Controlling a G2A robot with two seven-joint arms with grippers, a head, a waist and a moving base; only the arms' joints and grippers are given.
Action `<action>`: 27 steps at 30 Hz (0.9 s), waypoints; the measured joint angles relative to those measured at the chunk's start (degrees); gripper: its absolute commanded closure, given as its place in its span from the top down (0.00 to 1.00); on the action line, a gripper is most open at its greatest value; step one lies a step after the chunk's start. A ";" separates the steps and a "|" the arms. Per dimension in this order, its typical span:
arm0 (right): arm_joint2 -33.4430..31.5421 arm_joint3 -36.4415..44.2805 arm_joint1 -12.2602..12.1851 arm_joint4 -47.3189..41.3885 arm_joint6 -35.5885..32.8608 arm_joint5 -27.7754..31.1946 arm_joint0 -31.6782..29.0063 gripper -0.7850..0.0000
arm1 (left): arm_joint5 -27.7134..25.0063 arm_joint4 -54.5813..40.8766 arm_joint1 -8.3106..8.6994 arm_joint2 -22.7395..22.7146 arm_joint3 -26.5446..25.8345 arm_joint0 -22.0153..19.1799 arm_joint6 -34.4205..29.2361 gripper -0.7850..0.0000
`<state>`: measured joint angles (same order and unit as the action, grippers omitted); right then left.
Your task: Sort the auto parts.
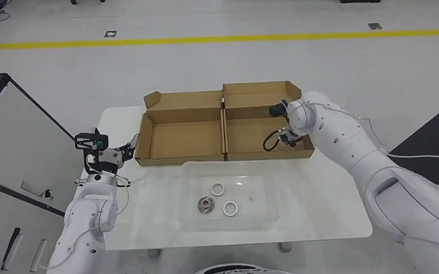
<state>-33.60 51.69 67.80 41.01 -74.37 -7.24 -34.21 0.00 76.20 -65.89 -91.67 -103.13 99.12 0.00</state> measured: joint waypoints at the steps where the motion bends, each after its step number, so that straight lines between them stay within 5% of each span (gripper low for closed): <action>1: 0.01 -0.18 0.13 -0.01 0.06 -0.04 0.05 0.00 | 0.00 0.00 0.00 0.00 0.00 0.00 0.00 1.00; 8: -0.18 -2.11 1.02 -0.10 0.61 -0.72 0.20 0.00 | 0.00 0.00 0.00 0.00 0.00 0.00 0.00 1.00; 13: -0.34 -3.53 1.59 -0.46 0.47 -0.50 0.42 0.14 | 0.00 0.00 0.00 0.00 0.00 0.00 0.00 1.00; 17: -0.57 -4.57 2.04 -0.93 0.28 -0.23 0.59 0.39 | 0.00 0.00 0.00 0.00 0.00 0.00 0.00 1.00; 24: -1.59 -5.53 2.36 -1.55 0.41 0.75 1.10 0.55 | 0.00 0.00 0.00 0.00 0.00 0.00 0.00 1.00; 27: -2.70 -5.32 2.15 -2.02 0.55 1.24 1.52 1.00 | 0.00 0.00 0.00 0.00 0.00 0.00 0.00 1.00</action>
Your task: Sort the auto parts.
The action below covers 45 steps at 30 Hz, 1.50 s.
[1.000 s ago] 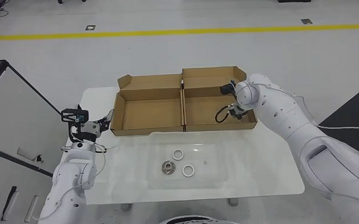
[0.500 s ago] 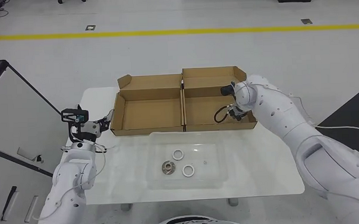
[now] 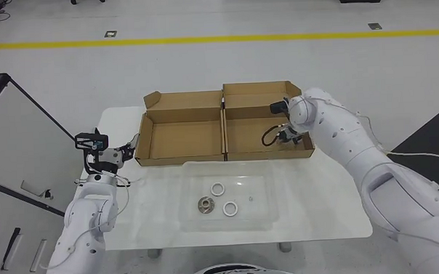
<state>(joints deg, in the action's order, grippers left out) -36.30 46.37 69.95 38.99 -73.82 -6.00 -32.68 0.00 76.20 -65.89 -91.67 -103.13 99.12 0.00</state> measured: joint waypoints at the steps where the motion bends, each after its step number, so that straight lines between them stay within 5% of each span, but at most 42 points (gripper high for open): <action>1: -0.39 0.18 -0.11 -0.09 -0.03 0.21 0.18 1.00 | 0.00 0.00 0.00 0.00 0.00 0.00 0.00 1.00; 10: -6.35 6.70 -2.53 -1.84 -3.01 4.29 1.06 1.00 | 0.00 0.00 0.00 0.00 0.00 0.00 0.00 1.00; 25: -22.01 37.22 -9.23 -12.55 -14.25 10.69 -7.46 1.00 | 0.00 0.00 0.00 0.00 0.00 0.00 0.00 1.00; 35: -16.37 52.21 -13.19 -19.68 -14.18 10.45 -9.60 1.00 | 0.00 0.00 0.00 0.00 0.00 0.00 0.00 1.00; 45: -9.96 57.42 -15.01 -23.94 -14.18 6.81 -8.11 1.00 | 0.00 0.00 0.00 0.00 0.00 0.00 0.00 1.00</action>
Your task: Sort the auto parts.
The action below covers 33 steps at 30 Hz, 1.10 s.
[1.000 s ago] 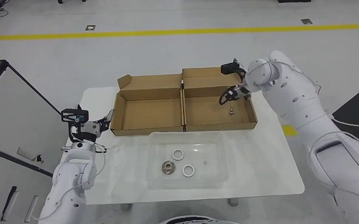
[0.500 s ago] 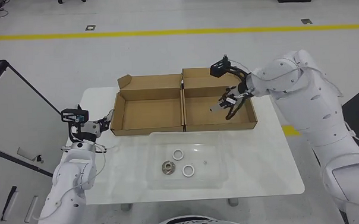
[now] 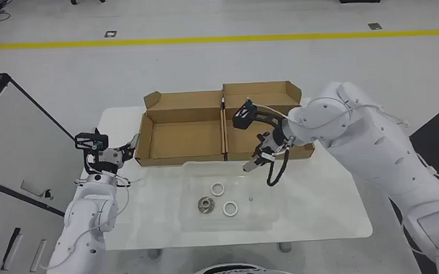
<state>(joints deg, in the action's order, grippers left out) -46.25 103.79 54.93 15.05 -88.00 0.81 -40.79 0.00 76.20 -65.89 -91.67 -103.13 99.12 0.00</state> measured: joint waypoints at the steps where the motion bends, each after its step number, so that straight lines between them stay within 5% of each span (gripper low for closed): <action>1: -0.02 0.00 0.00 -0.01 0.00 0.02 0.00 1.00 | 0.00 0.00 0.00 0.00 0.00 0.00 0.00 1.00; 15: 1.66 2.66 0.00 3.38 0.52 0.57 -0.65 1.00 | 0.00 0.00 0.00 0.00 0.00 0.00 0.00 1.00; 22: 13.98 3.35 1.00 8.95 0.00 0.28 4.65 1.00 | 0.00 0.00 0.00 0.00 0.00 0.00 0.00 1.00; 33: 30.70 -2.50 5.12 5.46 0.00 -3.20 13.30 1.00 | 0.00 0.00 0.00 0.00 0.00 0.00 0.00 1.00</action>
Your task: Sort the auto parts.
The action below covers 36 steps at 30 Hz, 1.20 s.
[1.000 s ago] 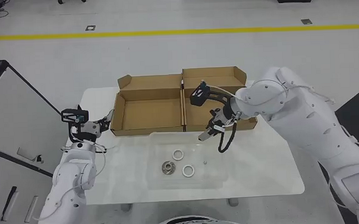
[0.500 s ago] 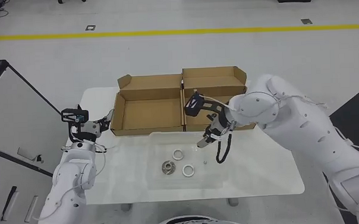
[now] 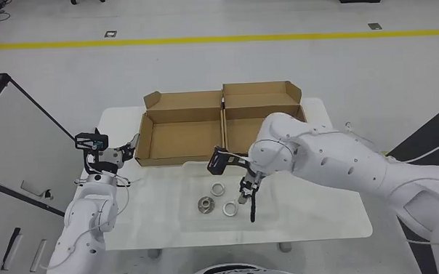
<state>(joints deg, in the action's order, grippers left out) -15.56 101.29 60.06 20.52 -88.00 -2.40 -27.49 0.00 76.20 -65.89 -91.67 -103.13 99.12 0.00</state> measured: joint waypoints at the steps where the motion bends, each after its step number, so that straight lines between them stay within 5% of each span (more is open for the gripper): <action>1: 0.62 -0.59 0.29 -0.20 0.00 -0.16 0.18 1.00 | 0.00 0.00 0.00 0.00 0.00 0.00 0.00 1.00; 8: 3.52 -4.09 1.70 -0.73 0.00 -1.32 -0.11 0.91 | 0.00 0.00 0.00 0.00 0.00 0.00 0.00 1.00; 13: 3.85 -5.39 2.06 -0.51 0.04 -2.25 -1.08 0.66 | 0.00 0.00 0.00 0.00 0.00 0.00 0.00 1.00; 16: 3.83 -5.89 2.21 0.43 0.38 -2.81 -1.76 0.61 | 0.00 0.00 0.00 0.00 0.00 0.00 0.00 1.00; 36: 5.52 -11.97 5.49 5.81 0.38 -5.73 -5.48 0.47 | 0.00 0.00 0.00 0.00 0.00 0.00 0.00 1.00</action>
<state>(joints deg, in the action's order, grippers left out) -10.03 89.32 65.55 26.33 -87.62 -8.13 -32.98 0.00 76.20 -65.89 -91.67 -103.13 99.12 0.00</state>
